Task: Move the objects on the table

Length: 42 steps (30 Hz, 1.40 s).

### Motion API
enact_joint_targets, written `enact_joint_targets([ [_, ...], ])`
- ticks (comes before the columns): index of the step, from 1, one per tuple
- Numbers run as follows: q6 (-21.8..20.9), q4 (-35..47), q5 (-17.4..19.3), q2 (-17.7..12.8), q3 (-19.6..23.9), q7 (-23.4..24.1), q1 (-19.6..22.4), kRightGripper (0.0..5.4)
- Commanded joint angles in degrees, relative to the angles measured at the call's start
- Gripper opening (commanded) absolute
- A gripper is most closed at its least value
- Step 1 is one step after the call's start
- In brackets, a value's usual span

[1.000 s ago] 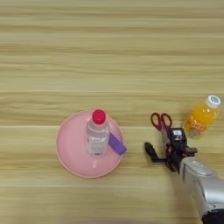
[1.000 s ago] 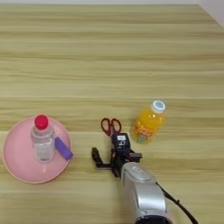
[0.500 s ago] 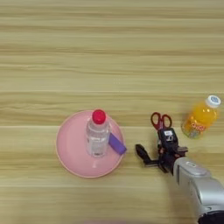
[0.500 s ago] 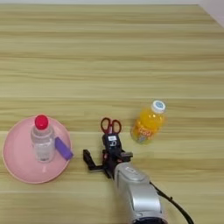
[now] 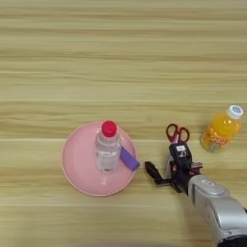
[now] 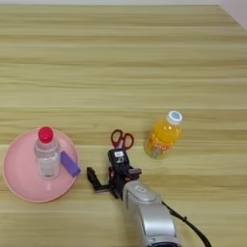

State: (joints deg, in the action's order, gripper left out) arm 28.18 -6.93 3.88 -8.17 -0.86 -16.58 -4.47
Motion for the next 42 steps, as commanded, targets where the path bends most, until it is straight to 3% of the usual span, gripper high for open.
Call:
enact_joint_targets([
  [1, -0.9, 1.2, -0.1, -0.4, 0.0, 0.7, 0.9, 5.38],
  [25, -8.8, 6.9, -3.6, -1.8, 0.9, 3.5, -0.3, 5.38],
  [34, -12.9, 10.3, -2.4, -0.9, 0.8, 2.3, -0.9, 5.38],
  [42, -13.2, 14.9, -2.2, -2.2, -0.4, -0.3, -3.5, 5.38],
])
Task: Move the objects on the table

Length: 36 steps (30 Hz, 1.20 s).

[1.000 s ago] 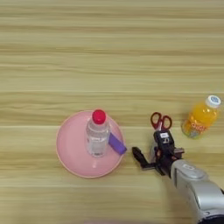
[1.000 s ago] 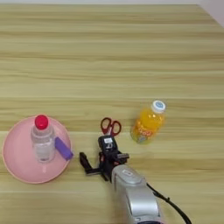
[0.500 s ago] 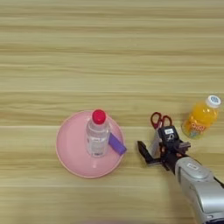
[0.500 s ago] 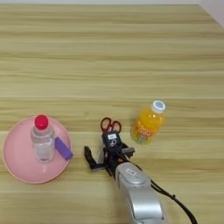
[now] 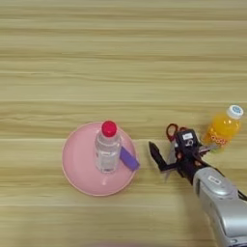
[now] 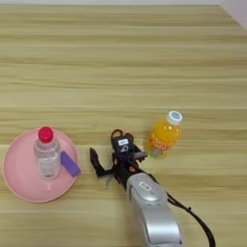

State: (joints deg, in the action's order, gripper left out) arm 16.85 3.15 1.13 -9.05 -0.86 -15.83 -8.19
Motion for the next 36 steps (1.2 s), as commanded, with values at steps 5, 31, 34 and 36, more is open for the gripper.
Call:
enact_joint_targets([
  [5, -0.9, 7.9, 0.7, -1.5, -1.0, -2.0, -1.8, 5.38],
  [31, -2.6, 18.8, 4.1, -11.2, -1.9, -15.8, -8.0, 5.38],
  [34, -4.7, 18.8, 2.8, -11.8, -4.2, -17.2, -8.7, 5.38],
  [36, -5.7, 18.7, 2.5, -12.1, -5.4, -17.9, -9.1, 5.38],
])
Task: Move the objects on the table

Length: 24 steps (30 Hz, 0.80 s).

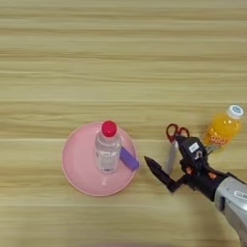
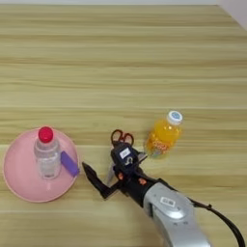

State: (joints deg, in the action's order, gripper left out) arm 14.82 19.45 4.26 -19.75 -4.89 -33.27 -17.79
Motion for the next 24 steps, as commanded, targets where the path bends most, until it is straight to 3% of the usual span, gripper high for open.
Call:
enact_joint_targets([
  [1, -4.1, 2.4, -0.7, -1.5, -1.8, -0.7, 0.4, 5.38],
  [10, -8.0, 2.8, -2.2, -2.4, -6.5, -3.4, -0.8, 5.38],
  [24, -7.1, 1.7, -3.6, 0.4, -9.8, -1.4, 3.1, 5.38],
])
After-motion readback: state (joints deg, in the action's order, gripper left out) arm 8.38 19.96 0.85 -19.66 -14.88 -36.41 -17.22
